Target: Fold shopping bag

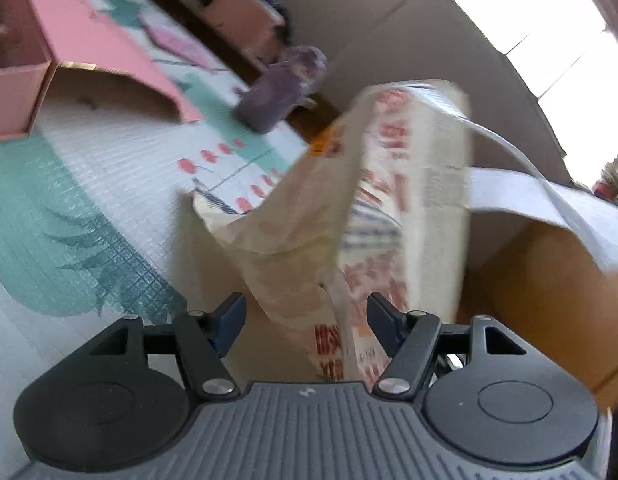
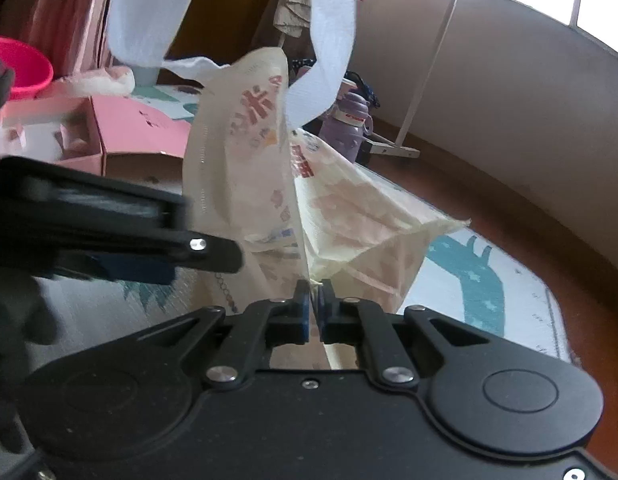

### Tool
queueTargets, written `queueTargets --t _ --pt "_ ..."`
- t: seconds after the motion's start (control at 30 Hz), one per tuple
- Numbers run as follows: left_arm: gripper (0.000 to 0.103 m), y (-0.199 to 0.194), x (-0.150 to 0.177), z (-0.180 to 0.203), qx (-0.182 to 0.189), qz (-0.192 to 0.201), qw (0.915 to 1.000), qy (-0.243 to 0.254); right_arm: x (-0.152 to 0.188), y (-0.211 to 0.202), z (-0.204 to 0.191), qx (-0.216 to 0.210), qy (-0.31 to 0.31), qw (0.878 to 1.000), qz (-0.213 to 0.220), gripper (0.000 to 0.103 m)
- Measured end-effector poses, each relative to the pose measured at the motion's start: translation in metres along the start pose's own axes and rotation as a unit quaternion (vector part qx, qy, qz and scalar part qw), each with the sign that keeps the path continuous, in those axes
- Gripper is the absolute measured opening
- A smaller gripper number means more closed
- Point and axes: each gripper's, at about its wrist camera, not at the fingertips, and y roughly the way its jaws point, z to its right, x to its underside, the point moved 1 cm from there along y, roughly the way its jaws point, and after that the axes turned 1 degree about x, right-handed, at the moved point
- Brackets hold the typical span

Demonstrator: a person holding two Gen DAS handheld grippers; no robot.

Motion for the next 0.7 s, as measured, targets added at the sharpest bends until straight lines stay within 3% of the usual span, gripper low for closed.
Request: queueTargets --t 0.07,0.1,0.13,0.17,0.23,0.33,0.37,0.4,0.47,0.63,0.7 --pt "0.06 0.01 -0.004 0.002 -0.015 0.0 0.9999 0.001 -0.002 -0.001 -0.003 -0.009 0.001 1.0 0.001 0.005" --pt "0.051 0.015 -0.006 0.003 -0.028 -0.005 0.9996 0.003 -0.001 0.0 -0.005 -0.015 0.002 1.0 0.002 0.004" --pt "0.025 0.02 -0.008 0.004 -0.041 -0.009 0.9991 0.005 -0.001 0.0 -0.007 -0.016 0.003 1.0 0.002 0.004" --pt "0.021 0.027 -0.01 0.005 -0.071 -0.017 0.9971 0.021 -0.004 0.001 -0.009 -0.012 0.004 1.0 0.001 0.004" --pt "0.01 0.029 -0.011 0.007 -0.092 -0.028 0.9938 0.055 -0.007 0.006 -0.012 0.003 0.007 1.0 -0.003 0.004" --pt "0.009 0.028 -0.01 0.011 -0.104 -0.036 0.9881 0.107 -0.007 0.012 -0.021 0.03 -0.012 0.999 -0.002 0.011" --pt "0.009 0.025 -0.007 0.013 -0.104 -0.04 0.9861 0.124 -0.008 0.013 -0.027 0.044 -0.026 0.999 -0.001 0.028" --pt "0.009 0.022 -0.005 0.014 -0.104 -0.045 0.9837 0.139 -0.008 0.013 -0.033 0.06 -0.04 0.997 0.002 0.054" --pt "0.009 0.016 0.0 0.016 -0.096 -0.053 0.9818 0.155 -0.008 0.01 -0.039 0.086 -0.059 0.994 0.016 0.064" --pt "0.009 0.003 0.009 0.026 -0.084 -0.066 0.9753 0.193 -0.007 0.012 -0.034 0.109 -0.076 0.991 0.018 0.064" --pt "0.009 -0.004 0.01 0.03 -0.104 -0.064 0.9668 0.225 -0.006 0.016 -0.025 0.109 -0.073 0.991 0.0 0.03"
